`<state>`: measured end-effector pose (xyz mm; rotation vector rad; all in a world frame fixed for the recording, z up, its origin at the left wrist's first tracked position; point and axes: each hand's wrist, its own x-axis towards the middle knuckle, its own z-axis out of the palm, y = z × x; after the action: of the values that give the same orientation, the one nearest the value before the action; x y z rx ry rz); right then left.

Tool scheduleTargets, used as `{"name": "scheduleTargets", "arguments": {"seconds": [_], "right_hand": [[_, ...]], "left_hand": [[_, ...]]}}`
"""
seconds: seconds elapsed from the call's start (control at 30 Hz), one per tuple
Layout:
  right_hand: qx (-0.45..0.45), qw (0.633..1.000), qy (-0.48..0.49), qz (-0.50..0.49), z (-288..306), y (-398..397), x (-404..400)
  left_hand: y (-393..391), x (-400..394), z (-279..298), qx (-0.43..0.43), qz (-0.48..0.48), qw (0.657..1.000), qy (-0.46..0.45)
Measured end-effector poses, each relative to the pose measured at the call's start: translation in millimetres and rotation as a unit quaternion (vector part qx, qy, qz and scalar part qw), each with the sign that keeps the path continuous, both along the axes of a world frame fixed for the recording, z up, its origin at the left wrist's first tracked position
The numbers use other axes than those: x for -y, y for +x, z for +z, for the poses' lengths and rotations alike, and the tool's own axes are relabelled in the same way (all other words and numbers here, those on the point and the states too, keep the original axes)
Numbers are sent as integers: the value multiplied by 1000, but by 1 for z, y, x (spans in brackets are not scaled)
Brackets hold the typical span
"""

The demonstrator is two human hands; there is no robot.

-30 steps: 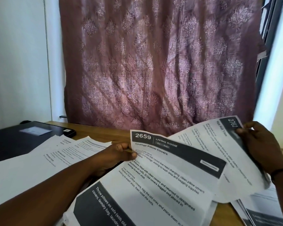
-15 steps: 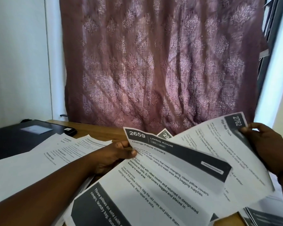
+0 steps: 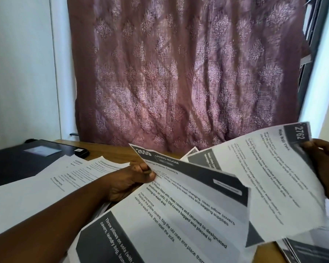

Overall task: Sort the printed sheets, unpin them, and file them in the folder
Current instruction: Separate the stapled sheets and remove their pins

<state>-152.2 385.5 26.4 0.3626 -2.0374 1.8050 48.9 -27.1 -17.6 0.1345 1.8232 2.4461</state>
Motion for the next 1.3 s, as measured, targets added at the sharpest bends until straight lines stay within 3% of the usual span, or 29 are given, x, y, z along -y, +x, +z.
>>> {"name": "scheduleTargets", "arguments": {"seconds": [0.13, 0.3, 0.43, 0.63, 0.77, 0.83, 0.9, 1.03, 1.1, 1.17, 1.3], "right_hand": [[-7, 1000, 2, 31, 4, 11, 19], [-33, 985, 137, 97, 0, 22, 82], [53, 943, 218, 244, -12, 41, 133], [133, 876, 273, 374, -19, 65, 155], [216, 841, 228, 441, -11, 63, 136], [249, 803, 182, 510, -7, 60, 132], [261, 788, 177, 528, -6, 56, 132], [212, 825, 240, 466, -3, 64, 138], [94, 883, 289, 358, -5, 68, 142], [-26, 913, 328, 242, -10, 64, 147], [-22, 919, 319, 231, -18, 64, 155]], "left_hand": [[-1, -2, -1, 1, 15, 1000, -20], [-8, -3, -7, 12, 73, 991, -111], [-11, -4, -10, 20, 97, 984, -149], [-12, -6, -10, 31, 117, 971, -208], [-11, -9, -7, 28, 108, 974, -197], [-11, -10, -6, 21, 82, 979, -184], [-9, -12, -5, 2, 68, 975, -213], [-7, -16, -5, -12, 107, 956, -274], [-7, -18, -4, -9, 108, 953, -284], [-7, -18, -4, -1, 106, 954, -280], [-8, -18, -3, 2, 103, 952, -289]]}}
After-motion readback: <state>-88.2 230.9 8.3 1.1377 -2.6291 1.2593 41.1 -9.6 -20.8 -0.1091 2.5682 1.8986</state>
